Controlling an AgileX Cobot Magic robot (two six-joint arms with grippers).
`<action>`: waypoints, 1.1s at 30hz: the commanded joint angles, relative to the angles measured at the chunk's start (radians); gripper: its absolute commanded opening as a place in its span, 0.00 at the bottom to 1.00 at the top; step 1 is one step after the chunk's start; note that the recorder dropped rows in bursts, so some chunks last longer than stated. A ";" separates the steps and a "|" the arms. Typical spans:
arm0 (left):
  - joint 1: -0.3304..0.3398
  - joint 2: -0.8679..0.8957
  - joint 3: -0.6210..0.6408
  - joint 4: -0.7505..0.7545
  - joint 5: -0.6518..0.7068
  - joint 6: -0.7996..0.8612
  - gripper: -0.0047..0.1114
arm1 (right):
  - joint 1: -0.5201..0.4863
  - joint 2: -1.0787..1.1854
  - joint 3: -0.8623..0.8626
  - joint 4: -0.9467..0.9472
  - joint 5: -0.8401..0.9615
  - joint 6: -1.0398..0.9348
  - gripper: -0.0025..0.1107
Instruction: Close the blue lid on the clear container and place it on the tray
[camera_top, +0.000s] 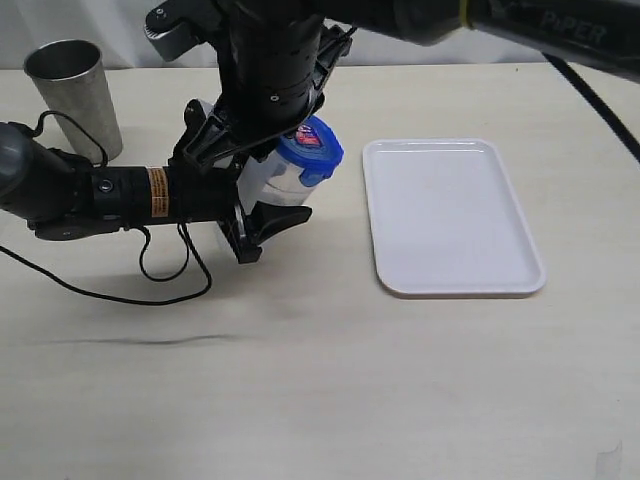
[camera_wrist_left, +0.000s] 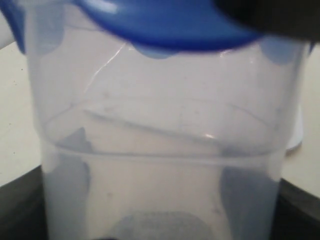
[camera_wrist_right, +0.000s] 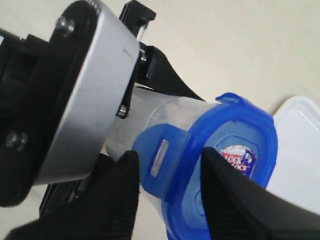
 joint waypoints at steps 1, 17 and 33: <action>-0.002 -0.014 -0.004 0.003 -0.038 0.010 0.04 | 0.008 0.069 0.024 -0.016 0.051 0.000 0.31; -0.002 -0.014 -0.004 0.001 -0.067 0.024 0.04 | 0.008 -0.013 0.024 0.018 0.016 -0.102 0.31; -0.002 -0.014 -0.004 0.001 -0.144 0.026 0.04 | 0.008 -0.368 0.195 0.016 -0.232 -0.119 0.30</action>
